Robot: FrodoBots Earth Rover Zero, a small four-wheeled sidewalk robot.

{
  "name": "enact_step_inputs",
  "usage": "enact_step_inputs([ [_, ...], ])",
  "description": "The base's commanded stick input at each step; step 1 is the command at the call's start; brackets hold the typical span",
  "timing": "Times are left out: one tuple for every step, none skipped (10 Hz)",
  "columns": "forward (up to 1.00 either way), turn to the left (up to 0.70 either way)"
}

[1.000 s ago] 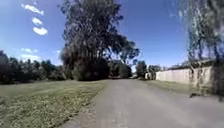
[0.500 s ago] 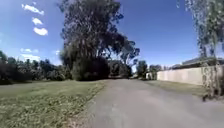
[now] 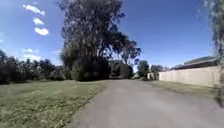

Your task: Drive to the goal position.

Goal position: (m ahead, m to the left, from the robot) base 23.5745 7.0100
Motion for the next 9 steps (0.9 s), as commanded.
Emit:
enact_step_inputs([
  [1.0, 0.0],
  [1.0, 0.0],
  [1.0, 0.0],
  [1.0, 0.0],
  [1.0, 0.0],
  [1.0, 0.0],
  [1.0, 0.0],
  [1.0, 0.0],
  [1.0, 0.0],
])
